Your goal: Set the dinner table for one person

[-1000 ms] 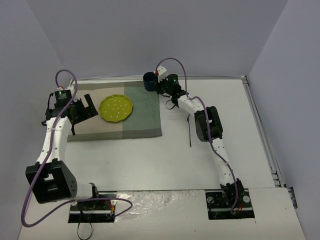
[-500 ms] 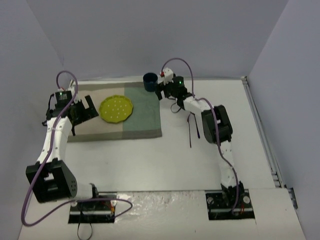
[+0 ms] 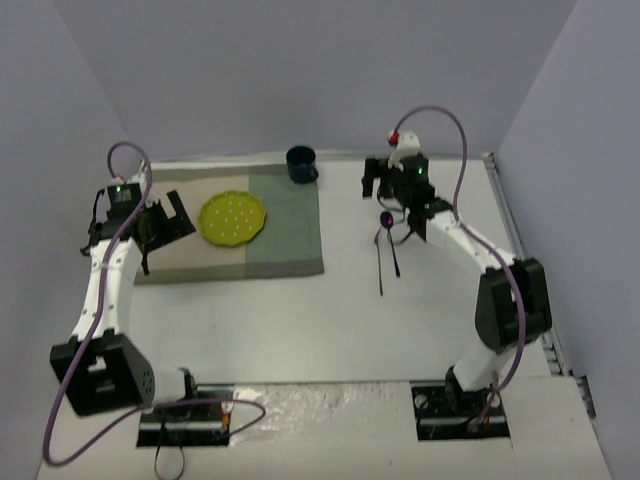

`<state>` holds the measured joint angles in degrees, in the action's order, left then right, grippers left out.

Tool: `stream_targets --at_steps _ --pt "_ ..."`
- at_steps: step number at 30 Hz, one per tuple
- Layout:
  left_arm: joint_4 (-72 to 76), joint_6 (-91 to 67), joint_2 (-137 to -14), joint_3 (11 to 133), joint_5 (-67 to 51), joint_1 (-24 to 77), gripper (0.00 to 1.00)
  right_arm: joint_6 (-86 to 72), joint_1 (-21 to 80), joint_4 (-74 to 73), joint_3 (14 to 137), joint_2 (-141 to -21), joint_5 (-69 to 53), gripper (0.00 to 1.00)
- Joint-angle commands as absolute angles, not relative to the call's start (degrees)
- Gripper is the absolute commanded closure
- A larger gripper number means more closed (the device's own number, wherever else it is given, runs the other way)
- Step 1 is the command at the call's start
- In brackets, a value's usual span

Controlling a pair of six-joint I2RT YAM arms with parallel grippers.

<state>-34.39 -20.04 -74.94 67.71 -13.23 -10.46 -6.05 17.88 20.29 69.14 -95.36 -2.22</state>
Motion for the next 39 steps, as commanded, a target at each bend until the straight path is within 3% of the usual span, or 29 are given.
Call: stream_targets --at_steps 1,10,16,22,32,37,39 --pt "-34.9 -20.2 -72.7 70.9 -9.7 -7.8 0.03 -14.5 15.0 16.8 57.6 -89.2 3.9 0.2" --pt "-37.5 -17.5 -71.8 70.2 -3.8 -1.2 0.03 -12.9 13.8 14.3 55.4 -93.5 4.4 0.33" --pt "-37.3 -17.1 -71.0 69.5 -2.4 -1.1 0.03 -12.5 13.8 13.7 60.0 -102.6 4.0 0.48" --pt "-37.1 -17.1 -70.9 69.2 -1.9 -1.1 0.03 -11.2 14.0 13.6 62.7 -107.6 4.7 0.54" --pt "-37.1 -17.1 -71.2 69.1 -1.8 -1.2 0.03 -11.5 14.0 9.6 64.8 -110.1 3.1 0.72" --pt "-37.1 -17.1 -71.6 69.2 -1.9 -1.2 0.03 -11.3 13.7 7.6 64.8 -110.8 3.2 0.95" --pt "-37.1 -17.1 -71.7 69.2 -2.0 -1.2 0.03 -11.3 13.7 7.4 64.6 -110.1 4.3 1.0"
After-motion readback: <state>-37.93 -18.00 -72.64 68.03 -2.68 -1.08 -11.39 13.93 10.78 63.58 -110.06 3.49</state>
